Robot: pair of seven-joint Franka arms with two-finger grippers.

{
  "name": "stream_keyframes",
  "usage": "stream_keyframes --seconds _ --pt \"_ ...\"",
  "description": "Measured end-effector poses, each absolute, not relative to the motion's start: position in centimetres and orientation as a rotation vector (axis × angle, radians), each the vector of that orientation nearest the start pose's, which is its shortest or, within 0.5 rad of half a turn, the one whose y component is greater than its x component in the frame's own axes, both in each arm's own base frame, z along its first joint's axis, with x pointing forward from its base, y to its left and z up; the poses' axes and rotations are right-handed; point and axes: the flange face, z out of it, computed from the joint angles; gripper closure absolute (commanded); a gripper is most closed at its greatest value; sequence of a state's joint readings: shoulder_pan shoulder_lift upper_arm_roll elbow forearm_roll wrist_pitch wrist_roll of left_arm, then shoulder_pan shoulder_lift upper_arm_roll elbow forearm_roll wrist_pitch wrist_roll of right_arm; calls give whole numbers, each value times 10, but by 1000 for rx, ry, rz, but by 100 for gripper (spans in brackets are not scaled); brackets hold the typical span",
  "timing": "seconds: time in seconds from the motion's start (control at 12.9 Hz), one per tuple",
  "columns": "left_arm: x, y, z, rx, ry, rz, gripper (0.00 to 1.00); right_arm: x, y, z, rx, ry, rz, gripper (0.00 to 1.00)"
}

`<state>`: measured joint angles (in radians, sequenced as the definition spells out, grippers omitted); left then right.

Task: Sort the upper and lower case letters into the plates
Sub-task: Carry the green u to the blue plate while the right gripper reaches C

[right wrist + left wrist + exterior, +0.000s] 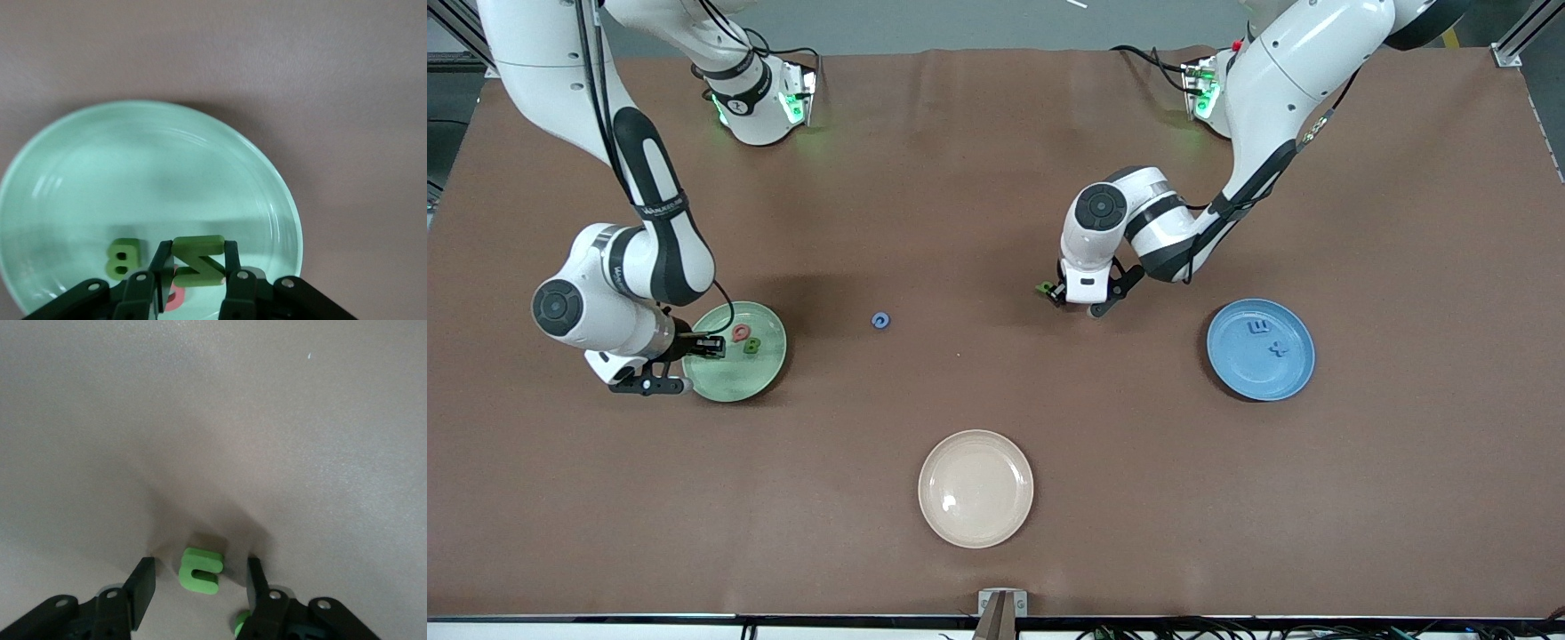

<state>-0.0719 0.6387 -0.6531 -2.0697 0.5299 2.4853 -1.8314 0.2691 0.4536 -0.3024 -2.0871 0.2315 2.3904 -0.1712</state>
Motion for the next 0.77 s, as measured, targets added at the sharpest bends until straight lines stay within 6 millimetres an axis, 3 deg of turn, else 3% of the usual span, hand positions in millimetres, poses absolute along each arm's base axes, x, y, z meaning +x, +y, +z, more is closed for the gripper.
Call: stream_keyframes --seconds 0.31,0.46,0.54,0.62,0.7,0.77 --pt "425 -394 174 -2905 -1191 107 70 560 -21 191 -3122 22 156 98" --pt "426 -395 175 -2911 -1191 101 73 558 -21 189 -3123 23 160 97" --pt "426 -395 175 -2917 -1175 88 74 557 -21 187 -3125 23 159 79" --pt "425 -396 175 -2924 -1158 77 79 556 -21 185 -3126 23 159 30" --pt "425 -396 175 -2928 -1147 69 83 555 -21 184 -3126 23 163 0" --pt "424 -396 175 -2929 -1144 67 87 554 -21 183 -3125 22 166 0"
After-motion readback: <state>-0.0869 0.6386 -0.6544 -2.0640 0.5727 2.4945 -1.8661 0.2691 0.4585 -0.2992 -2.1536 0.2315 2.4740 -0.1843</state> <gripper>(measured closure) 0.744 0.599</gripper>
